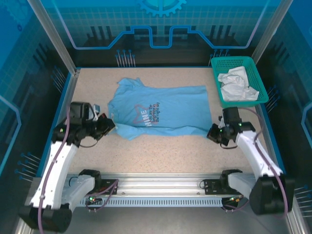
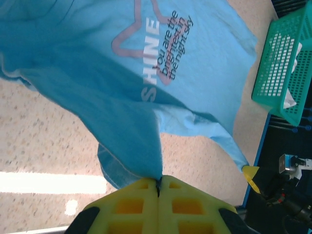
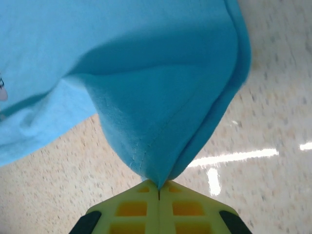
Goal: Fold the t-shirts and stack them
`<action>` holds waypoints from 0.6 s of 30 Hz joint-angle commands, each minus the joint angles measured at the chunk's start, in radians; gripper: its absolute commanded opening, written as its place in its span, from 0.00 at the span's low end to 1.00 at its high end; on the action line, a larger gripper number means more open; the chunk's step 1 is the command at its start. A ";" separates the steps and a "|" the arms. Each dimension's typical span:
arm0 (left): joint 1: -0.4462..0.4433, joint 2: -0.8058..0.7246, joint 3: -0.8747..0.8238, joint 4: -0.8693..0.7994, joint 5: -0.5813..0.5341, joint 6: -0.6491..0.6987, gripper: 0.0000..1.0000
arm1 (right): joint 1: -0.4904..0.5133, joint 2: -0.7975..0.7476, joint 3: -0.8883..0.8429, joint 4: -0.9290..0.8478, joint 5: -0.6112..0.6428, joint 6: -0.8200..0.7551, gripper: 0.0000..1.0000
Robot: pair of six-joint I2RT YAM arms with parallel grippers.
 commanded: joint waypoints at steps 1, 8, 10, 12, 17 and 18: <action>0.002 -0.096 -0.088 -0.101 0.056 0.002 0.00 | 0.025 -0.127 -0.064 -0.085 0.010 0.088 0.00; 0.002 -0.226 -0.122 -0.203 0.000 0.020 0.00 | 0.020 -0.344 -0.087 -0.192 0.094 0.153 0.00; 0.003 -0.243 -0.114 -0.169 0.023 0.014 0.00 | 0.020 -0.401 -0.093 -0.186 0.083 0.160 0.00; 0.002 -0.236 -0.089 -0.132 0.066 0.039 0.00 | 0.019 -0.459 -0.114 -0.189 0.078 0.179 0.00; 0.002 -0.187 -0.032 -0.084 0.163 0.070 0.00 | 0.020 -0.474 -0.165 -0.208 0.093 0.194 0.00; 0.002 -0.169 -0.026 -0.080 0.164 0.062 0.00 | 0.020 -0.451 -0.162 -0.200 0.104 0.184 0.00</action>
